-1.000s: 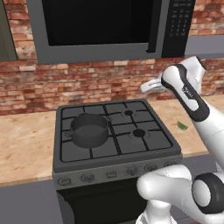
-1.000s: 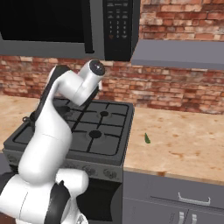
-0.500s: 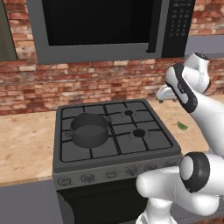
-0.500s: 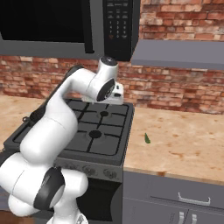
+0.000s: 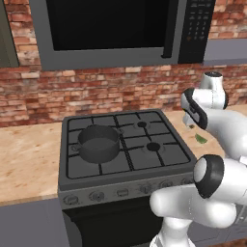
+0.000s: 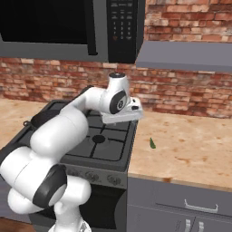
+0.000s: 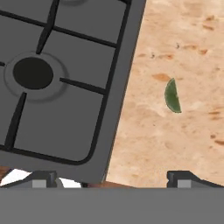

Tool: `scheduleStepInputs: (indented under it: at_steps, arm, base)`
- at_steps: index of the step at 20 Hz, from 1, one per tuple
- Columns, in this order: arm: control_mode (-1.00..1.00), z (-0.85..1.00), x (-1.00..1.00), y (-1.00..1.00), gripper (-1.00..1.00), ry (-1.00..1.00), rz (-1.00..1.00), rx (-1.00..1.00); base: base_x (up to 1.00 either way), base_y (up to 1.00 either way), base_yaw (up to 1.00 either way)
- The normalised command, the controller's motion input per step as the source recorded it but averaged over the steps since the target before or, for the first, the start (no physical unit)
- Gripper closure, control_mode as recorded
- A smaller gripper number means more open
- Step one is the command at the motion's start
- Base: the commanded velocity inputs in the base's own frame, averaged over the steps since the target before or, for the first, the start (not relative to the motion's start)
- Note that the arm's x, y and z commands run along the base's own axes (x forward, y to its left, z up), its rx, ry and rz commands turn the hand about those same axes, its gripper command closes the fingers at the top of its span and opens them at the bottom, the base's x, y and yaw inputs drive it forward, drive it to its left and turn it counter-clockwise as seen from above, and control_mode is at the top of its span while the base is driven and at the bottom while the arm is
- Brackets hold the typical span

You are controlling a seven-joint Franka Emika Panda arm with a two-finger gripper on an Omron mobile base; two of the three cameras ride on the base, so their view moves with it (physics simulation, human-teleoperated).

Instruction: Turn on the burner for the pot on the stove. Wait thirty seconds for the pot to heat up. Then add the lemon wedge to the pot.

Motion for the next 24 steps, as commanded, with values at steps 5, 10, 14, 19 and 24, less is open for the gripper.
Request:
scheduleStepInputs:
  at_steps: [5, 10, 14, 19, 24]
  arm:
    - [-1.0, -0.27, 0.07, -0.57, -1.0, 0.06, 0.0, -0.14]
    - [-1.0, -0.16, 0.2, -0.51, -1.0, 0.13, 0.0, -0.01]
    - [-1.0, -0.09, 0.26, -0.37, -1.0, 0.22, 0.0, 0.09]
    - [-1.0, -0.1, 0.31, -0.2, -1.0, 0.14, 0.0, 0.13]
    - [-1.0, -0.15, 0.38, -0.12, -1.0, 0.09, 0.0, 0.13]
  base:
    - [0.0, 0.0, 0.0]
    - [0.0, 0.0, 0.0]
    - [0.0, 0.0, 0.0]
    - [0.0, 0.0, 0.0]
    - [0.0, 0.0, 0.0]
